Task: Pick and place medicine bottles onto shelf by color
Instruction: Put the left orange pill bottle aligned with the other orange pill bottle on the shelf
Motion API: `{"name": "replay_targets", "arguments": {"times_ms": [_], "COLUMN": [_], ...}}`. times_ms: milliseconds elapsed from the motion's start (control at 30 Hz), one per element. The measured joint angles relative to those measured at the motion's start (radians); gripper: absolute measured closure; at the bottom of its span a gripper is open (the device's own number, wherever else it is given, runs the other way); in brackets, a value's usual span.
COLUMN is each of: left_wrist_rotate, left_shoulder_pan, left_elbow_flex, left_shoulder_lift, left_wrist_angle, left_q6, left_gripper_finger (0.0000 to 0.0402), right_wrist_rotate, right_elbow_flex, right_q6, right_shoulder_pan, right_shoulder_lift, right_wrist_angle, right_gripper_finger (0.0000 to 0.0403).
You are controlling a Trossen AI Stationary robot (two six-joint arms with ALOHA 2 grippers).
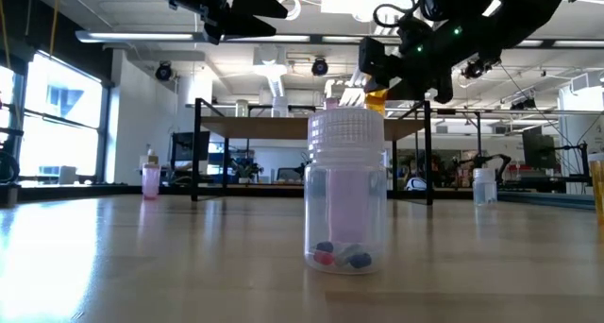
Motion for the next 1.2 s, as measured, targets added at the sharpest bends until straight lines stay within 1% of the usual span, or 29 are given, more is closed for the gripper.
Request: {"name": "replay_targets", "arguments": {"times_ms": [200, 433, 967, 1067, 1200], "left_wrist_rotate": [0.0, 0.0, 0.0, 0.0, 0.0], "left_shoulder_pan": [0.0, 0.0, 0.0, 0.0, 0.0], "left_elbow_flex": [0.0, 0.0, 0.0, 0.0, 0.0], "left_shoulder_lift": [0.0, 0.0, 0.0, 0.0, 0.0], "left_wrist_angle": [0.0, 0.002, 0.007, 0.007, 0.007], "left_q6": [0.0, 0.0, 0.0, 0.0, 0.0], "left_gripper_finger": [0.0112, 0.0112, 0.0112, 0.0112, 0.0112], "right_wrist_rotate": [0.0, 0.005, 0.007, 0.007, 0.018], "right_elbow_flex": [0.0, 0.0, 0.002, 0.002, 0.002], "right_q6": [0.03, -0.02, 0.011, 0.008, 0.023], "right_shoulder_pan": [0.0, -0.004, -0.007, -0.007, -0.007], "right_shoulder_lift": [0.041, 0.073, 0.072, 0.072, 0.072], "right_wrist_angle": [0.0, -0.036, -0.083, -0.084, -0.09], "right_gripper_finger": [0.0231, 0.0231, 0.0231, 0.0222, 0.0195]}}
